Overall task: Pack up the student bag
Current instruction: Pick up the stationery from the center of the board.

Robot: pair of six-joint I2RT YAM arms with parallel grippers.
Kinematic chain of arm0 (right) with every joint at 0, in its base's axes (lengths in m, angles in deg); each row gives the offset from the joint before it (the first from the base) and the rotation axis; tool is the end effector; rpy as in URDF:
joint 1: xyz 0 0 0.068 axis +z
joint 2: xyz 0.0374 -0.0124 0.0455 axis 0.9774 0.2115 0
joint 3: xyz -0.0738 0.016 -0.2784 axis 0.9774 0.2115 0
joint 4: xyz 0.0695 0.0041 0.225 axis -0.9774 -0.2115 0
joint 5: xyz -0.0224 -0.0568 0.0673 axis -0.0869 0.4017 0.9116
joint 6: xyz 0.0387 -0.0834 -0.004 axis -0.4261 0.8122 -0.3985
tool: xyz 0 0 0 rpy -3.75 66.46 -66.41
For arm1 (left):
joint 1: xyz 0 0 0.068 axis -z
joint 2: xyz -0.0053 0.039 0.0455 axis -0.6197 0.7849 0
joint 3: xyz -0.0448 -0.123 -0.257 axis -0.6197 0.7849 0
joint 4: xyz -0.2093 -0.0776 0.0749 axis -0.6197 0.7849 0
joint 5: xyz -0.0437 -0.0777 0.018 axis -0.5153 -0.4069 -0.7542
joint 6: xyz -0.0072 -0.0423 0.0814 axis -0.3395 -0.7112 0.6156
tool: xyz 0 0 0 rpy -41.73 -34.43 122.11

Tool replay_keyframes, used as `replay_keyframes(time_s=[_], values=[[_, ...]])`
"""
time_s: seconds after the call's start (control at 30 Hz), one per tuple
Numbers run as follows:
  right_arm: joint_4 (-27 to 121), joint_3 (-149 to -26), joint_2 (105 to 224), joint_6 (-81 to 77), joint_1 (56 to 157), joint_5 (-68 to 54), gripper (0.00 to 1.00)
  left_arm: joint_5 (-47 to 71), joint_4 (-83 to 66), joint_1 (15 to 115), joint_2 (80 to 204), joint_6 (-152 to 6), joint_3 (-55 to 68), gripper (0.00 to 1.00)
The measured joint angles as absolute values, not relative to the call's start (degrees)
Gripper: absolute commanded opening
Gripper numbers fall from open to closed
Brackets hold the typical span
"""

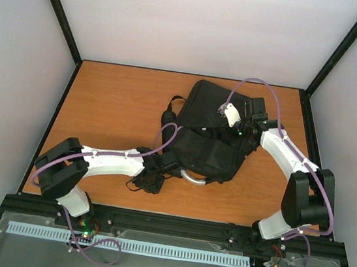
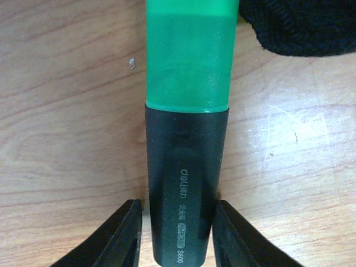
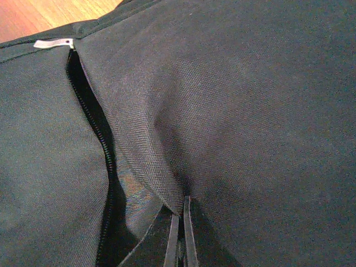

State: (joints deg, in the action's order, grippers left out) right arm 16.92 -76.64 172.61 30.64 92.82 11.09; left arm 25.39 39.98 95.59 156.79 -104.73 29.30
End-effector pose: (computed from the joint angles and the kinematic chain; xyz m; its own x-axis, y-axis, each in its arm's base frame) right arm 0.3034 0.1180 0.2381 -0.5025 -0.5451 -0.6711 -0.7700 0.6351 0.0607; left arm 0.1316 -0.1915 0.1405 -0.9677 0.2327 -0.0971 0.2311 0.9725 0.0285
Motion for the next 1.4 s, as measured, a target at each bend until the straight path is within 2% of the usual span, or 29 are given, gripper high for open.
replay_keyframes(time_s=[0.27, 0.33, 0.43, 0.57, 0.77, 0.97, 1.2, 1.4], values=[[16.92, -76.64, 172.61, 30.64, 92.82, 11.09, 0.03, 25.02, 39.84, 95.63, 156.79, -104.66, 29.50, 0.23], [16.92, -76.64, 172.61, 30.64, 92.82, 11.11, 0.03, 25.04, 39.87, 95.63, 156.77, -104.73, 29.50, 0.23], [16.92, -76.64, 172.61, 30.64, 92.82, 11.11, 0.03, 25.04, 39.87, 95.63, 156.77, -104.70, 29.50, 0.29], [16.92, -76.64, 172.61, 30.64, 92.82, 11.11, 0.03, 25.09, 39.87, 95.63, 156.94, -104.75, 29.50, 0.29], [16.92, -76.64, 172.61, 30.66, 92.82, 11.11, 0.03, 25.26, 40.30, 95.74, 157.21, -104.77, 29.19, 0.18], [16.92, -76.64, 172.61, 30.70, 92.82, 11.14, 0.03, 26.66, 44.57, 95.79, 155.76, -104.75, 28.43, 0.18], [16.92, -76.64, 172.61, 30.70, 92.82, 11.16, 0.03, 25.87, 48.37, 95.79, 147.92, -103.07, 19.71, 0.18], [16.94, -76.64, 172.61, 30.68, 92.82, 11.22, 0.03, 23.78, 47.89, 95.79, 151.24, -97.56, 8.17, 0.17]])
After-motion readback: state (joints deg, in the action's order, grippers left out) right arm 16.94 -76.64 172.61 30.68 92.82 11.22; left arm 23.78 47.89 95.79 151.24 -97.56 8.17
